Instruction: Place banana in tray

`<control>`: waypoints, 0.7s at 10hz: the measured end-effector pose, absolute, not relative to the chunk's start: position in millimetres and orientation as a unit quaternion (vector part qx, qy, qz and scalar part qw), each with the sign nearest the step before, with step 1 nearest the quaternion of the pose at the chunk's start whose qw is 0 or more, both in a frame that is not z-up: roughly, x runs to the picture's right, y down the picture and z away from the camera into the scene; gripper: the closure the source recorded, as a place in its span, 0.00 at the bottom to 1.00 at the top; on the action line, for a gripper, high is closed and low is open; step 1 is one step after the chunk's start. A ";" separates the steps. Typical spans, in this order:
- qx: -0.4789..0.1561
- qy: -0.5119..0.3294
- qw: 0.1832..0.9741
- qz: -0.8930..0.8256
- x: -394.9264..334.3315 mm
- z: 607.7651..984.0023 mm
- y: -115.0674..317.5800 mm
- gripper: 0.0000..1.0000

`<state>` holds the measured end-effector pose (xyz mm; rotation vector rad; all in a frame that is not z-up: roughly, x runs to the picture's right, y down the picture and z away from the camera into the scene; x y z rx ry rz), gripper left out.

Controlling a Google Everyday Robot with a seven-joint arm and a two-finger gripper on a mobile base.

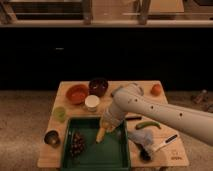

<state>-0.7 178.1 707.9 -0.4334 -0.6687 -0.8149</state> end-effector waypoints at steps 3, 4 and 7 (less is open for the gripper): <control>-0.209 -0.320 0.839 -0.388 -1.0 708.2 183.8 0.99; -0.213 -0.325 0.835 -0.391 -0.6 708.5 189.6 0.99; -0.222 -0.338 0.824 -0.396 -2.1 711.9 202.4 0.99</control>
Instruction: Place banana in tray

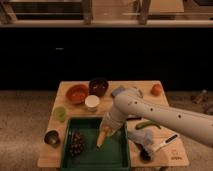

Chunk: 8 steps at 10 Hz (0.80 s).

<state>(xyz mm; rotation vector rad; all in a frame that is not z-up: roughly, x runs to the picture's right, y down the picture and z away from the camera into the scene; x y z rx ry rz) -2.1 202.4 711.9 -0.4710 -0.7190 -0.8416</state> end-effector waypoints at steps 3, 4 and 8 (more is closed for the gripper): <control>-0.231 -0.350 0.813 -0.404 -6.3 719.0 214.5 0.99; -0.236 -0.355 0.809 -0.406 -7.8 723.4 219.9 0.99; -0.246 -0.364 0.802 -0.404 -9.8 737.2 231.8 0.98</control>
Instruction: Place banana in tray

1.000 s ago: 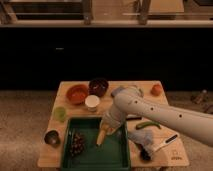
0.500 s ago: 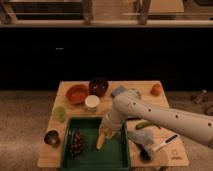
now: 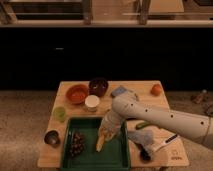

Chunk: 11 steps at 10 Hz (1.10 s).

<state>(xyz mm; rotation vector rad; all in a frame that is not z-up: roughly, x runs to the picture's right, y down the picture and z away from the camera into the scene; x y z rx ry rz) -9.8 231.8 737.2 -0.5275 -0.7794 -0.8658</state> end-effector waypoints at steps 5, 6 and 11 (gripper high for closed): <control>-0.254 -0.361 0.804 -0.398 -5.1 744.0 233.1 0.53; -0.255 -0.361 0.804 -0.397 -3.8 744.3 232.9 0.40; -0.257 -0.362 0.803 -0.399 0.6 744.4 232.4 0.20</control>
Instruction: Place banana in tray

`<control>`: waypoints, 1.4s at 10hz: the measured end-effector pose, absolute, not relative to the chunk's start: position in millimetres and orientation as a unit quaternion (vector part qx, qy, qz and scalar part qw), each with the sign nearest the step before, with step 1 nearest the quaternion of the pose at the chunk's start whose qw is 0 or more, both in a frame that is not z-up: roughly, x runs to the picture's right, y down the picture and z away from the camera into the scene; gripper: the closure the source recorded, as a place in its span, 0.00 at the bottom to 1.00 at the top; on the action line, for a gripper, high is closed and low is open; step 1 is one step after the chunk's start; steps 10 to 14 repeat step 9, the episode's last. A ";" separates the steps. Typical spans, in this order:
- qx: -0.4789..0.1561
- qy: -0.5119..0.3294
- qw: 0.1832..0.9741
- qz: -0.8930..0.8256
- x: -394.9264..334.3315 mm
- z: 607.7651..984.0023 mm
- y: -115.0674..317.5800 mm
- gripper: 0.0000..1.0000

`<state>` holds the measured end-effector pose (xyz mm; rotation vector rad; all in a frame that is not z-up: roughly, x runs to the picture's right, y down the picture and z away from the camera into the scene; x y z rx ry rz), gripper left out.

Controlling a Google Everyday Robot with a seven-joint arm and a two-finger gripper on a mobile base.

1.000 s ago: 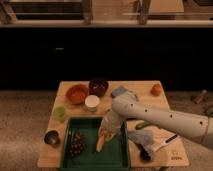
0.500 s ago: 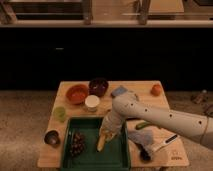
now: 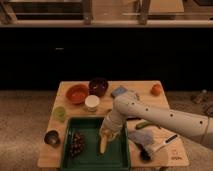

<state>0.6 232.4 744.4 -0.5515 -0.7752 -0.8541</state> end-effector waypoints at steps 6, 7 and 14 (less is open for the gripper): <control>-0.237 -0.343 0.824 -0.384 10.5 735.9 215.9 0.20; -0.233 -0.339 0.828 -0.381 11.2 733.5 211.7 0.20; -0.223 -0.329 0.838 -0.375 14.8 725.9 199.9 0.20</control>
